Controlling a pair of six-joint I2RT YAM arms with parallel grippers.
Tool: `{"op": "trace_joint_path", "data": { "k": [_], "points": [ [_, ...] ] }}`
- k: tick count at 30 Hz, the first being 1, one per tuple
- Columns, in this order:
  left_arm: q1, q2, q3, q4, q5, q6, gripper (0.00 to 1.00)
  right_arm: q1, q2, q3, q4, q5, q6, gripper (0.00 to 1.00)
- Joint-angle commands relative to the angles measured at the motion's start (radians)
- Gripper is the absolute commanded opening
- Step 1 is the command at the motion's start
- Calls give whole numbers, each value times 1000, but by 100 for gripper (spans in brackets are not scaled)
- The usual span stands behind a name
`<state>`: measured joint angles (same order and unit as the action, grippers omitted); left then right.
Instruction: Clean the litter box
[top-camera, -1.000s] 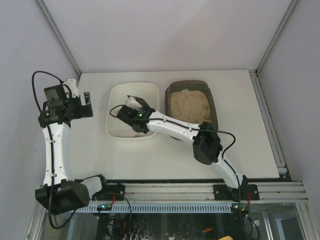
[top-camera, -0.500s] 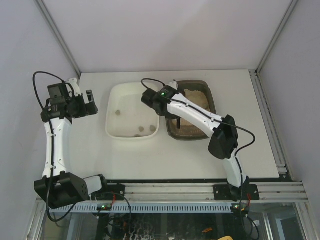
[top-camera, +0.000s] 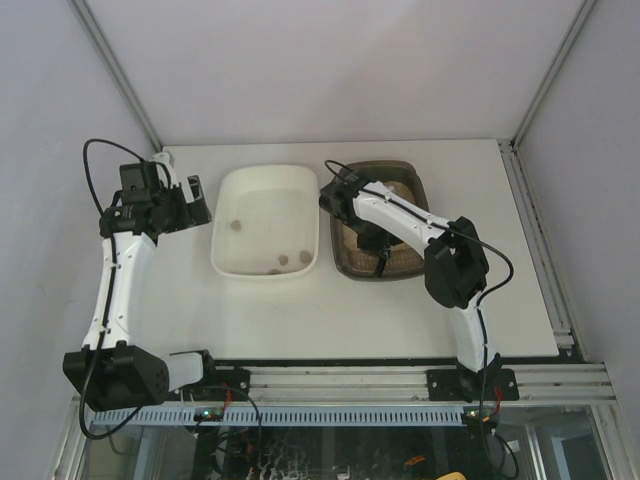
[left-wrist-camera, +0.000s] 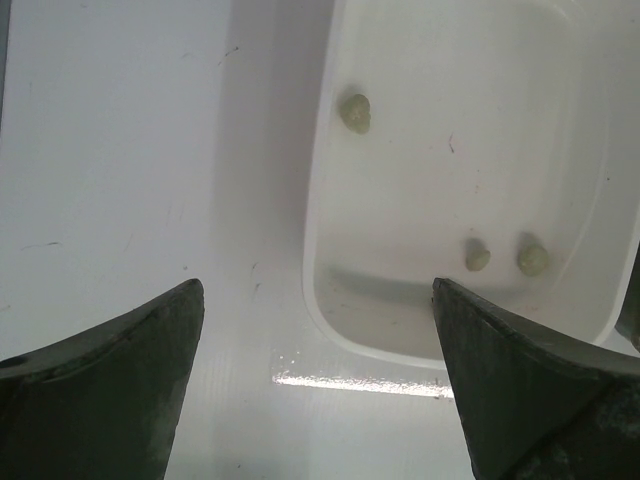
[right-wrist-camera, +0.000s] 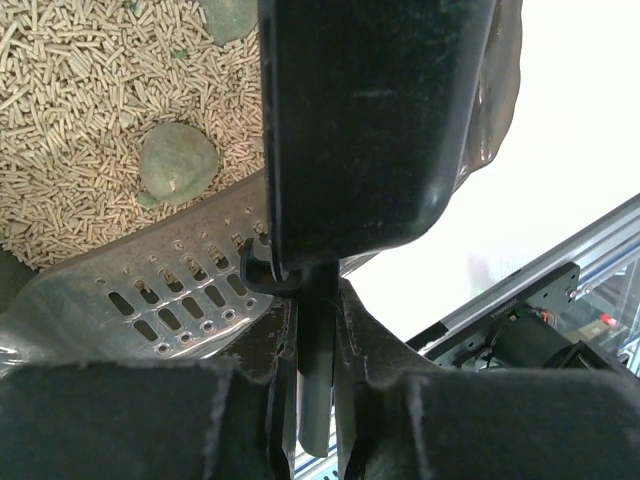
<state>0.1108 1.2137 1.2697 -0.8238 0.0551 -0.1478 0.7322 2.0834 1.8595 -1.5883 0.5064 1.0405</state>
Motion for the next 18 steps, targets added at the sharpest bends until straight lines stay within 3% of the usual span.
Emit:
{"op": "trace_joint_path", "data": {
  "k": [1, 18],
  "points": [
    [-6, 14, 27, 23, -5, -25, 100, -6, -26, 31, -12, 1, 23, 0],
    [-13, 20, -13, 78, 8, -27, 100, -129, 65, 58, -13, 90, -33, 0]
  ]
}}
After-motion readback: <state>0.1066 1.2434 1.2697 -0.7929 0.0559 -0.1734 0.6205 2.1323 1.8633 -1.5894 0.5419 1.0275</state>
